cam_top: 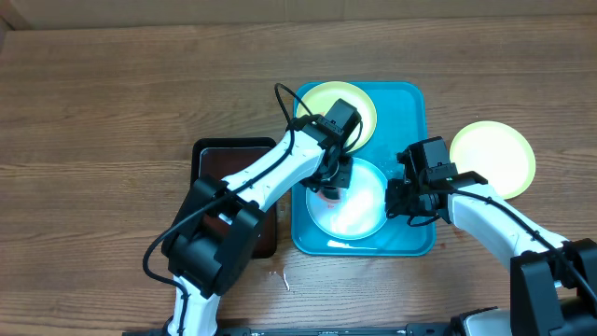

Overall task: Clean dirty plates on tray and stack at the side
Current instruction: 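Scrub the light-blue plate with the sponge while the right gripper holds its rim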

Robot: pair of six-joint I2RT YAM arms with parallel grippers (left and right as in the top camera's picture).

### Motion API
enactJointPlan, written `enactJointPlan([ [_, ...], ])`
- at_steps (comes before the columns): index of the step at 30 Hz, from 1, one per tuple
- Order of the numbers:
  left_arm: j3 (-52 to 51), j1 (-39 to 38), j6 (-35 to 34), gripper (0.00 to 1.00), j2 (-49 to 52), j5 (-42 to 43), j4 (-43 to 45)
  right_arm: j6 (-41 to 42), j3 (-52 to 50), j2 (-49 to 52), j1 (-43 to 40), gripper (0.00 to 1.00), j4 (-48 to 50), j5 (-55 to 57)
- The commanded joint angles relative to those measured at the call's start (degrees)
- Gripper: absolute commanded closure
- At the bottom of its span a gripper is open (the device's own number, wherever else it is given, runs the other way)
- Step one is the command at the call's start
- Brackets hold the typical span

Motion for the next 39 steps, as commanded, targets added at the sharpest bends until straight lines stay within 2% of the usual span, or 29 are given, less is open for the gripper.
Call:
enactJointPlan([
  [1, 0.22, -0.11, 0.44, 0.96, 1.92, 14.23, 2.21, -0.02, -0.63, 0.83, 0.11, 0.96, -0.48, 0.74],
  [6, 0.24, -0.31, -0.87, 0.96, 5.09, 23.17, 1.36, -0.02, -0.63, 0.83, 0.11, 0.96, -0.70, 0.74],
  [10, 0.28, -0.13, -0.87, 0.96, 5.03, 22.53, -2.14, -0.02, -0.63, 0.83, 0.11, 0.96, -0.70, 0.74],
  [13, 0.59, 0.13, -1.88, 0.96, 4.72, 16.52, -5.42, -0.02, -0.63, 0.83, 0.11, 0.96, -0.68, 0.74],
  [23, 5.31, 0.70, -6.03, 0.96, 4.42, -12.70, -16.65, -0.02, -0.63, 0.83, 0.11, 0.96, -0.66, 0.74],
  [27, 5.42, 0.70, -6.25, 0.96, 4.42, -17.73, -16.46, -0.02, -0.63, 0.83, 0.11, 0.96, -0.66, 0.74],
  [31, 5.44, 0.70, -6.23, 0.96, 4.42, -17.73, -15.02, -0.04, -0.63, 0.83, 0.11, 0.96, -0.66, 0.74],
  [34, 5.44, 0.59, -5.09, 0.96, 4.42, -14.67, -12.70, -0.04, -0.63, 0.83, 0.11, 0.96, -0.66, 0.74],
  [39, 5.44, 0.61, -3.21, 0.96, 4.44, -0.76, -6.40, -0.02, -0.63, 0.83, 0.11, 0.96, -0.68, 0.74],
])
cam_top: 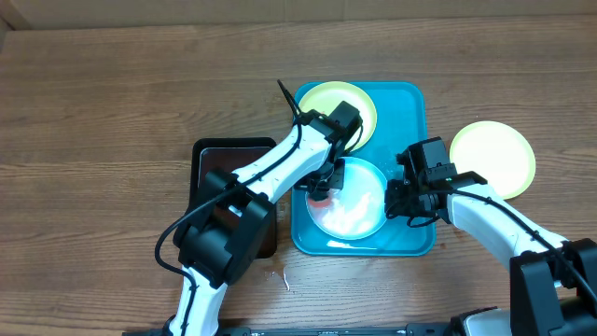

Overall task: Clean dirty plates on tray and stack at the side
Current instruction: 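Scrub the light-blue plate with the sponge while the right gripper holds its rim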

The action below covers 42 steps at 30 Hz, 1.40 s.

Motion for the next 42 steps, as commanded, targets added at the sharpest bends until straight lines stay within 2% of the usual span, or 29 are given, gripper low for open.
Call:
enactJointPlan([
  [1, 0.63, 0.57, 1.51, 0.96, 0.28, 11.13, 4.00, -0.28, -0.63, 0.81, -0.04, 0.96, -0.20, 1.09],
  [5, 0.52, -0.31, 1.40, 0.96, 0.35, 20.50, 8.17, -0.28, -0.63, 0.81, -0.04, 0.96, -0.22, 1.09],
  [15, 0.52, -1.66, 1.09, 0.96, 0.35, 19.10, 7.74, -0.31, -0.63, 0.81, -0.04, 0.96, -0.48, 1.09],
  [18, 0.52, -1.51, 1.01, 0.96, 0.35, 13.62, 4.33, -0.31, -0.63, 0.81, -0.04, 0.96, -0.79, 1.09],
  [22, 0.55, -1.44, -1.14, 0.96, 0.33, 2.23, -1.40, -0.31, -0.63, 0.81, -0.04, 0.96, -0.83, 1.09],
  [26, 0.83, -0.98, -1.33, 0.96, 0.33, -2.05, -3.67, -0.31, -0.63, 0.81, -0.04, 0.96, -0.81, 1.09],
  [32, 4.48, -0.83, -5.62, 0.96, 0.28, -11.47, -10.10, -0.31, -0.63, 0.81, -0.04, 0.96, -1.11, 1.07],
  [34, 5.40, -0.92, -5.51, 0.96, 0.28, -9.18, -9.01, -0.31, -0.63, 0.81, -0.04, 0.96, -1.16, 1.09],
  [40, 4.59, -1.01, -0.83, 0.96, 0.35, 13.05, 1.05, -0.31, -0.63, 0.81, -0.04, 0.96, -1.38, 1.07],
  [42, 4.22, -0.98, -0.59, 0.96, 0.35, 18.21, 3.23, -0.31, -0.63, 0.81, -0.04, 0.96, -1.44, 1.07],
])
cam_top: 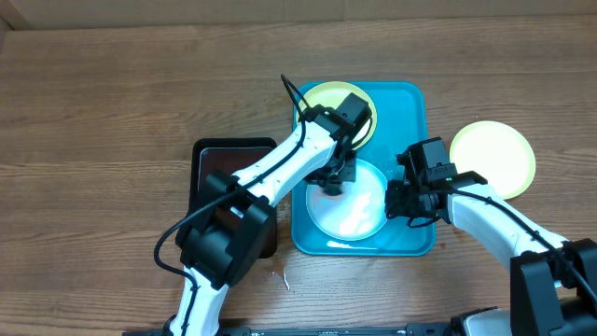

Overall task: Clean dirty plates on tray and stack at the side
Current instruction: 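Scrub the light-blue plate with the sponge while the right gripper holds its rim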

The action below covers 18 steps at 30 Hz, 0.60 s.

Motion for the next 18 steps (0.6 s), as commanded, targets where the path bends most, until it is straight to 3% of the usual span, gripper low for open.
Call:
enactJointPlan([
  [1, 0.26, 0.20, 2.05, 0.96, 0.33, 13.62, 2.08, -0.42, -0.63, 0.81, -0.04, 0.96, -0.87, 0.94],
  [5, 0.26, 0.22, 2.10, 0.96, 0.33, 11.98, 1.01, -0.42, -0.63, 0.81, -0.04, 0.96, -0.81, 0.94],
  [12, 0.31, 0.35, 2.03, 0.96, -1.60, 1.86, -4.70, -0.42, -0.63, 0.81, -0.04, 0.96, -0.90, 0.92],
  [18, 0.31, 2.64, 2.08, 0.96, -12.44, 0.79, -6.16, -0.42, -0.63, 0.81, -0.04, 0.96, -1.22, 0.94],
])
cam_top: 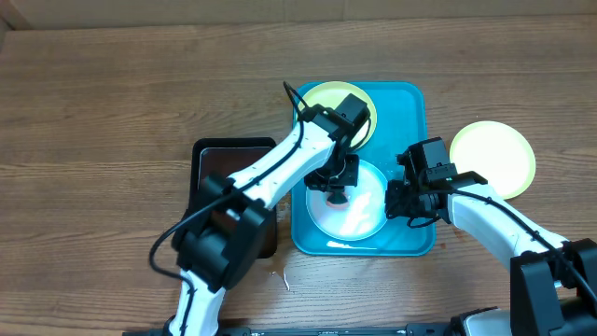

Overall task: Clean dirty plates on tray and stack at the side
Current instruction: 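Scrub the light-blue plate with the sponge while the right gripper holds its rim, then lower the sponge back into the black tray with the left gripper, then lift the light-blue plate with the right gripper and tilt it over the black tray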

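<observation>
A pale white plate (359, 210) lies in the front half of the blue tray (410, 103). My left gripper (333, 191) points down onto the plate's left-centre, shut on a small reddish sponge (333, 197) that touches the plate. My right gripper (395, 201) sits at the plate's right rim and looks shut on it. A yellow-green plate (317, 98) lies at the back of the tray, partly hidden under the left wrist. Another yellow-green plate (494, 157) rests on the table to the right of the tray.
A dark brown box (224, 163) stands left of the tray, under the left arm. A small white scrap (284, 278) lies on the wooden table (112, 112) near the front edge.
My left gripper with the sponge has shifted a little toward the front of the white plate. The right gripper and all plates are where they were.
My left gripper held the reddish sponge on the white plate's left part, then at its left rim, then near its rear centre, and now a bit further forward. Throughout, the right gripper stayed at the plate's right rim.
</observation>
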Robot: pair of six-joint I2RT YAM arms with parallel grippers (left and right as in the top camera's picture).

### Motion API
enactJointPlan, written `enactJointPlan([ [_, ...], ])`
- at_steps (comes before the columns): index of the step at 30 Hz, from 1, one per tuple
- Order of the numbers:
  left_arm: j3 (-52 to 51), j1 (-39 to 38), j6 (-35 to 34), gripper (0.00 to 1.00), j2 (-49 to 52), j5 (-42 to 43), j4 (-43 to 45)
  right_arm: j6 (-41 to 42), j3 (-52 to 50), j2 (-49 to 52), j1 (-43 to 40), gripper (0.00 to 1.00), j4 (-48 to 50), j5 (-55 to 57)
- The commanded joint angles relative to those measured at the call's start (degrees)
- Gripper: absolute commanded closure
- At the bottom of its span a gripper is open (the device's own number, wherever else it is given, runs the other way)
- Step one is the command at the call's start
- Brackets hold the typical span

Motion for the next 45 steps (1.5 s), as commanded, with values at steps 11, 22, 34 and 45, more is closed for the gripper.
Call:
enactJointPlan([
  [11, 0.59, 16.59, 1.81, 0.96, -23.69, -19.23, -17.53, -0.44, -0.63, 0.81, -0.04, 0.96, -1.31, 0.98],
  [22, -22.91, 25.66, 3.98, 0.96, -23.21, -13.27, -0.52, -0.44, -0.63, 0.81, -0.04, 0.96, -1.31, 0.98],
  [34, -28.68, 26.62, 4.02, 0.56, -23.26, -12.48, 4.33, -0.42, 5.25, 0.37, -0.04, 0.96, -8.70, 0.66],
  [45, -9.35, 29.62, 6.54, 0.23, -23.58, -11.02, -7.98, -2.73, 29.24, 0.15, 4.15, 0.96, -28.13, 12.70],
])
